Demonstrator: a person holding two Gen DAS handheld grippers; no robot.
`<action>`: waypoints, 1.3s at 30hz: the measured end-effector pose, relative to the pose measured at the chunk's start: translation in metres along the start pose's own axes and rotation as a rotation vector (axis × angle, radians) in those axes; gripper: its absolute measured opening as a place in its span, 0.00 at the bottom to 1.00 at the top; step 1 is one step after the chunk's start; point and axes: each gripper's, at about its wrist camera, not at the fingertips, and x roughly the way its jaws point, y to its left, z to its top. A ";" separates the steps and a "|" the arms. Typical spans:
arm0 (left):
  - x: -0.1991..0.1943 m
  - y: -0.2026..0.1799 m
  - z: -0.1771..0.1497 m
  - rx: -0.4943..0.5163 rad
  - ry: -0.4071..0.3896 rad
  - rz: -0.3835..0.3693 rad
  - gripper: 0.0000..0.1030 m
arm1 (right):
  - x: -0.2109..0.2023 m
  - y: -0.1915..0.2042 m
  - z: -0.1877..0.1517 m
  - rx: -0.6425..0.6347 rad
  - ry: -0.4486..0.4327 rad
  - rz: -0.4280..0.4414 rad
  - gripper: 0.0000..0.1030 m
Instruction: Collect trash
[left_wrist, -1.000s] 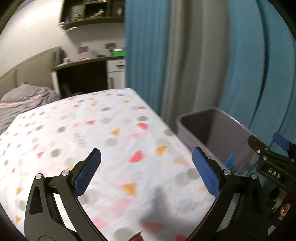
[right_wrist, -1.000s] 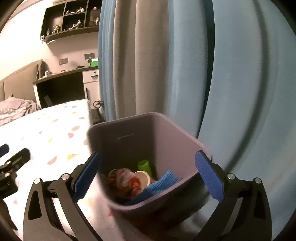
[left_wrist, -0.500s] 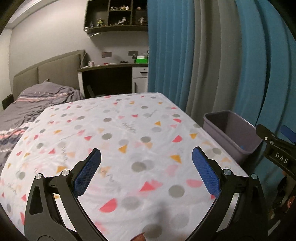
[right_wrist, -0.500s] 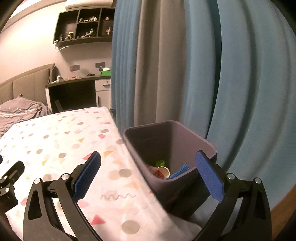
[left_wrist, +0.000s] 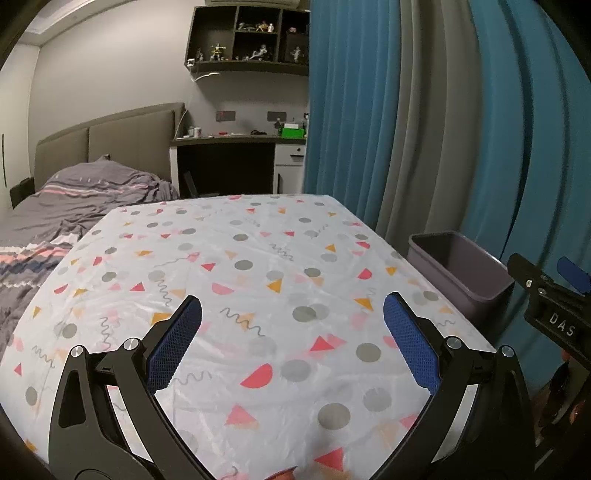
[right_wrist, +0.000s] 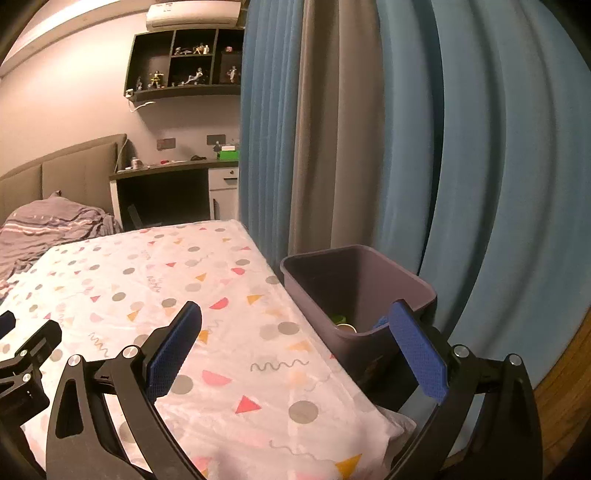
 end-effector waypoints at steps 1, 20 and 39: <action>-0.001 0.001 0.000 -0.002 -0.002 -0.001 0.94 | -0.002 0.001 0.000 -0.002 -0.002 0.003 0.95; -0.007 0.006 0.000 -0.025 -0.004 -0.021 0.94 | -0.011 0.014 -0.001 -0.016 -0.018 0.025 0.95; -0.007 -0.007 0.003 -0.015 -0.003 -0.040 0.94 | -0.011 0.015 0.001 -0.009 -0.020 0.019 0.95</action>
